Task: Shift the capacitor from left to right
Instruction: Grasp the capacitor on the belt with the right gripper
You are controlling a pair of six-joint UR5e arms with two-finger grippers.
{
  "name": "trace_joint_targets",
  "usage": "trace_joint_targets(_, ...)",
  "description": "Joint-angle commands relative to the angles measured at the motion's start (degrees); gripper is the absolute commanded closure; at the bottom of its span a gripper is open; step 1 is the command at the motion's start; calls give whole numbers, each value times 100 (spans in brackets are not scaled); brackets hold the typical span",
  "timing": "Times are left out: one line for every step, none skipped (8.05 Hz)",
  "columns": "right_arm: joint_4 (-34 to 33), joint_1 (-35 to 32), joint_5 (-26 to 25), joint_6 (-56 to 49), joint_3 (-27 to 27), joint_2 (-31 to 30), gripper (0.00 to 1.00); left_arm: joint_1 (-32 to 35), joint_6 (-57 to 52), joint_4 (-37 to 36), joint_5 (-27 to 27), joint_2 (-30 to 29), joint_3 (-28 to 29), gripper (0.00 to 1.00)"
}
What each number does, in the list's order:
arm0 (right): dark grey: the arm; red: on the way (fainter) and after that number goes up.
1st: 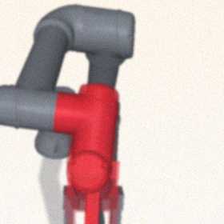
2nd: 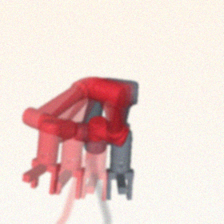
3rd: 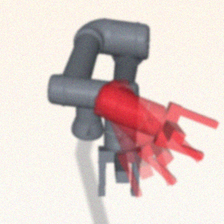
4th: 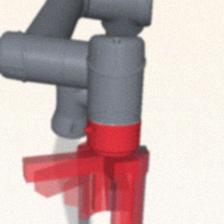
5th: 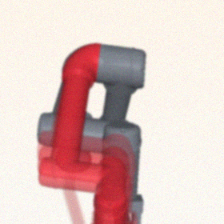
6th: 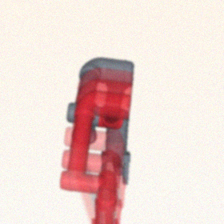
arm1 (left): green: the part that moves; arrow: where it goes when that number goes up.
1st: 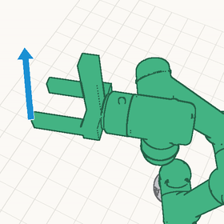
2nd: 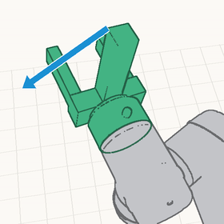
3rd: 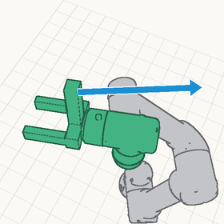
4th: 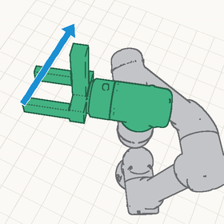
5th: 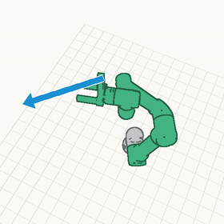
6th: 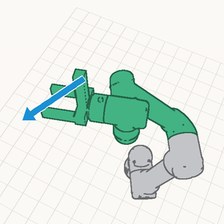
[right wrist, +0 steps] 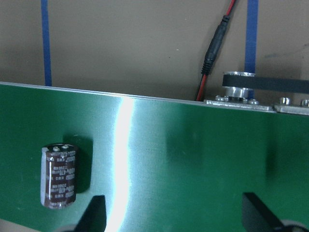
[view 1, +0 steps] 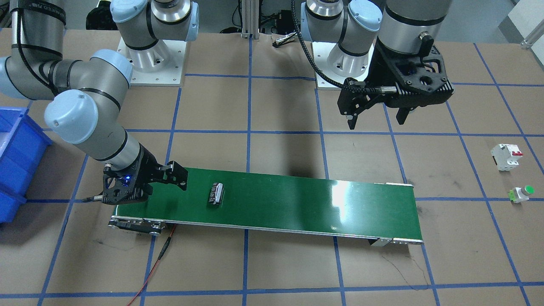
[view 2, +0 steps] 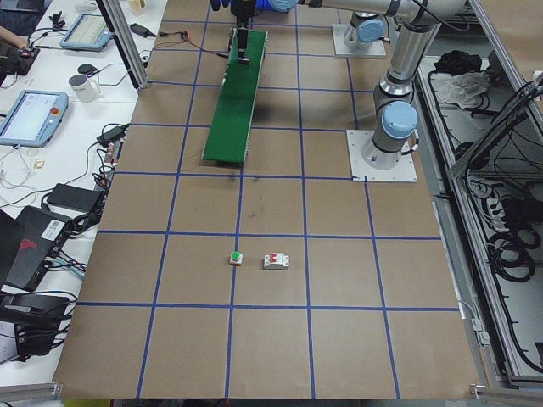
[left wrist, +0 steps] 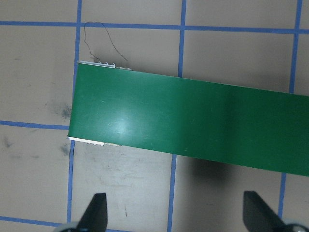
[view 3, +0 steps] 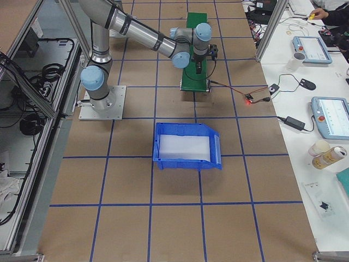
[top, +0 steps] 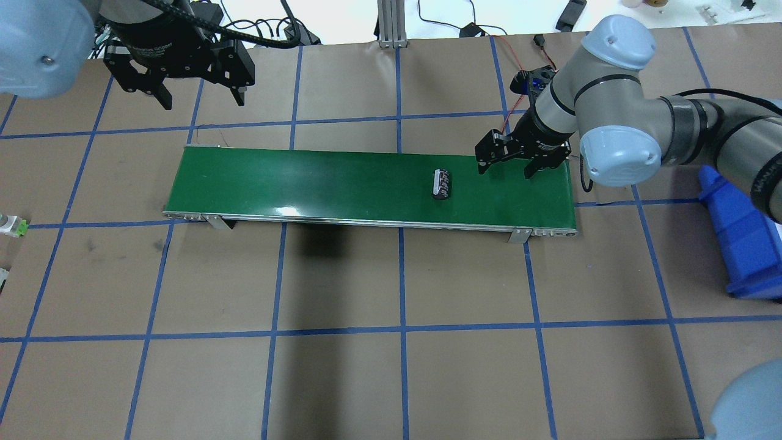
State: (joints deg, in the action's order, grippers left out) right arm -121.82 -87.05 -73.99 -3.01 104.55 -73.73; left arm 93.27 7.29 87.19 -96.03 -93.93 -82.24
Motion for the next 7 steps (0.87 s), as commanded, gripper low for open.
trace_joint_targets(0,-5,-28,29,4,-1,0,-11,-17,9,-21,41,15,0)
trace_joint_targets(9,-5,-36,29,4,16,0,-11,-17,0,-21,15,7,0)
trace_joint_targets(9,-5,-63,20,4,34,0,-11,-17,0,-21,15,-28,0)
trace_joint_targets(9,4,-80,20,4,60,0,-11,-17,0,-29,24,-11,0)
trace_joint_targets(9,-5,-80,20,4,78,1,-11,-17,-9,-21,6,-28,0)
trace_joint_targets(9,-5,-89,20,4,122,1,-11,-17,0,-21,6,-11,0)
trace_joint_targets(9,-5,-176,12,4,166,1,-19,-17,0,-21,6,-11,0)
